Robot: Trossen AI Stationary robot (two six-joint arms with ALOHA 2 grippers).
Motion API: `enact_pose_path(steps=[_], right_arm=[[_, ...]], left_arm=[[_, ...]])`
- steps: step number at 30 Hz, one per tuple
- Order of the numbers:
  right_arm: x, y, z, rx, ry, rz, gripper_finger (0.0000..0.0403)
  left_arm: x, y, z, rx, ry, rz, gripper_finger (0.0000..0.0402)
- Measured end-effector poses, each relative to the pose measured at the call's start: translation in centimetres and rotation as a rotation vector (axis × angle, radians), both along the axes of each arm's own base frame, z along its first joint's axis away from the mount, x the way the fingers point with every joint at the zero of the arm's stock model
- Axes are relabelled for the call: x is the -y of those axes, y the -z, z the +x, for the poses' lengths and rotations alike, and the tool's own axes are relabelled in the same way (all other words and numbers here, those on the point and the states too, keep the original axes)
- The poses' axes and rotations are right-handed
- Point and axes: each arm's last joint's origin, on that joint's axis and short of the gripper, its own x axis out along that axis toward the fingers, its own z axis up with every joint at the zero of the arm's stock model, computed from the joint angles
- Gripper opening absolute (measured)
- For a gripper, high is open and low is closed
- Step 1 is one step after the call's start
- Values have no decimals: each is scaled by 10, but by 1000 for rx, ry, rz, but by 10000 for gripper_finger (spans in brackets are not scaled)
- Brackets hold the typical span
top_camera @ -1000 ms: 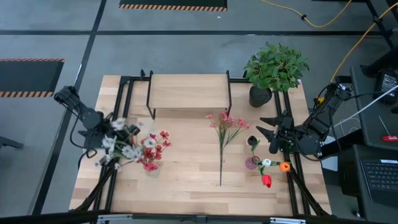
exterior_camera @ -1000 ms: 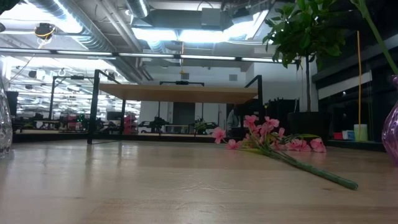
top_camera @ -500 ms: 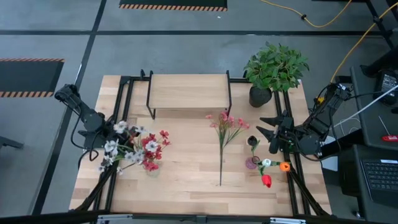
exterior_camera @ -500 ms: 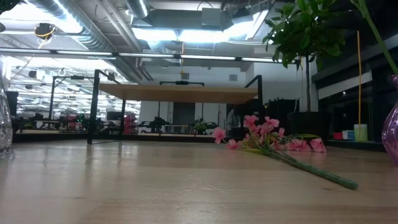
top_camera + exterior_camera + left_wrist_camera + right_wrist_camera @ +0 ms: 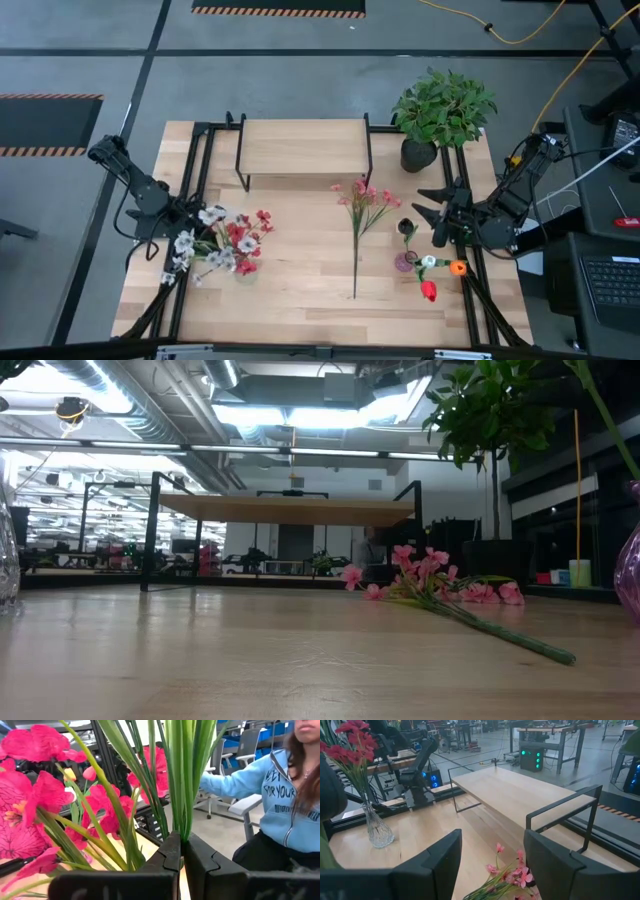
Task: Pick and place flowers into a vace then onto a shelf
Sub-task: Put the white flowers into the transparent vase
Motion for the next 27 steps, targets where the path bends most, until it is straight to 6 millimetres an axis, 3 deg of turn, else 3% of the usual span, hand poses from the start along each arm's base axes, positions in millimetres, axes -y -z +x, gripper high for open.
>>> enact_pose_path(steps=[11,20,27], right_arm=[[-7,5,6,-31,-1,-35,216],[-9,6,8,-33,-1,-37,216],[-9,6,8,-32,-1,-36,216]], left_arm=[[0,2,1,-17,-30,-5,3],[1,38,3,24,-43,-48,3],[0,38,2,11,-37,-91,3]])
